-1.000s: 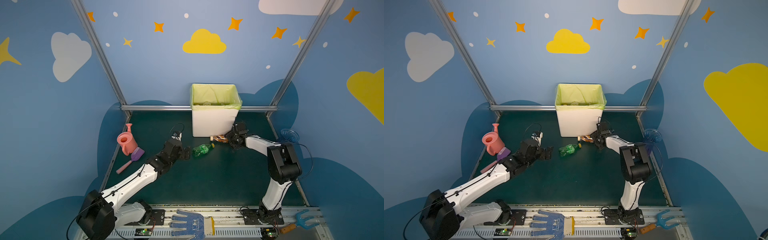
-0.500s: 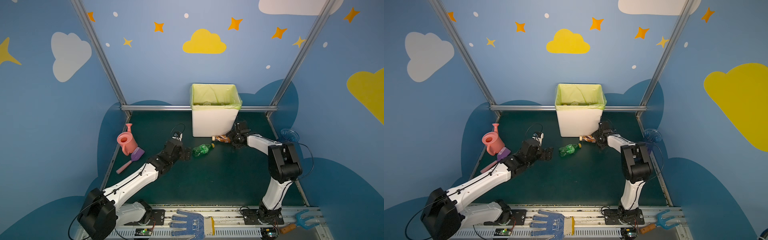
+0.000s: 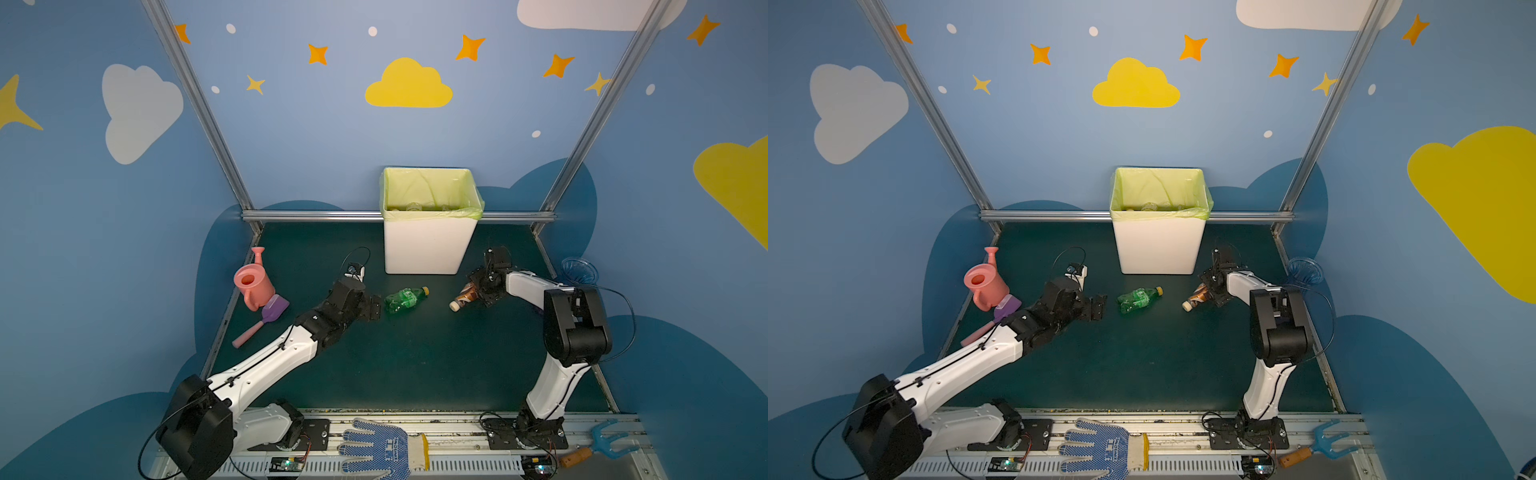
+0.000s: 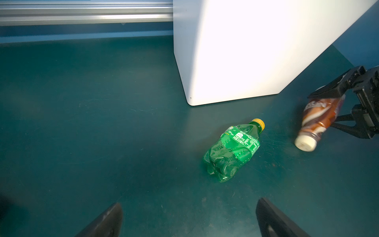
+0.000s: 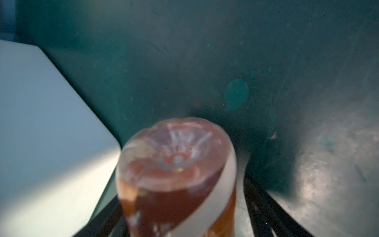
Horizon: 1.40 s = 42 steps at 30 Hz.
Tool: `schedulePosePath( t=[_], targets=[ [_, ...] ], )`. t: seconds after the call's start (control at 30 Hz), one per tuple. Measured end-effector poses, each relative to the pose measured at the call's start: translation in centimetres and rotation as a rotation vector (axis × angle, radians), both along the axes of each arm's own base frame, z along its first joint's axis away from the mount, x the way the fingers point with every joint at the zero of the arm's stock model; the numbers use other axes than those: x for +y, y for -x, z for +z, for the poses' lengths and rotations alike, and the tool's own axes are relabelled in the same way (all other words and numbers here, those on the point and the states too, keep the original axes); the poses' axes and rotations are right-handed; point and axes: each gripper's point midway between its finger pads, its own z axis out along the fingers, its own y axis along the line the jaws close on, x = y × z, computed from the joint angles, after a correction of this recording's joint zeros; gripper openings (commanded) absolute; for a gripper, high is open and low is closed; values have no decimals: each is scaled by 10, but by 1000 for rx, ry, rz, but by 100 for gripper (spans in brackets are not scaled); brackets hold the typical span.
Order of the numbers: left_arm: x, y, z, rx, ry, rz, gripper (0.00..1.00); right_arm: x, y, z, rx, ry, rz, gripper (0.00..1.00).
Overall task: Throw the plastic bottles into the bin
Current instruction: 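Grasp the brown Nescafe bottle with the right gripper and drop it in the bin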
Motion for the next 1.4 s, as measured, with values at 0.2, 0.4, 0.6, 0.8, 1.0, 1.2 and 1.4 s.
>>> schedulePosePath(
  t=[0.2, 0.4, 0.6, 0.8, 1.0, 1.2, 1.4],
  targets=[
    [-1, 0, -4, 13, -2, -4, 100, 0, 3, -2, 13, 8, 11, 54],
    [-2, 0, -6, 18, -5, -4, 100, 2, 6, 10, 9, 22, 77, 49],
    [-8, -8, -23, 69, -38, -6, 100, 13, -26, 126, -228, 47, 205, 50],
    [-16, -15, -44, 134, -59, -9, 100, -4, -10, 380, -822, 148, 224, 54],
    [-24, -15, -58, 182, -56, -34, 100, -43, 79, 551, -1282, 212, 96, 59],
    [-38, -17, -58, 201, -33, -70, 100, 12, 27, 571, -1326, 107, 243, 64],
    [-48, -12, -57, 210, -27, -97, 100, 131, -111, 456, -1026, 41, 548, 90]
  ],
)
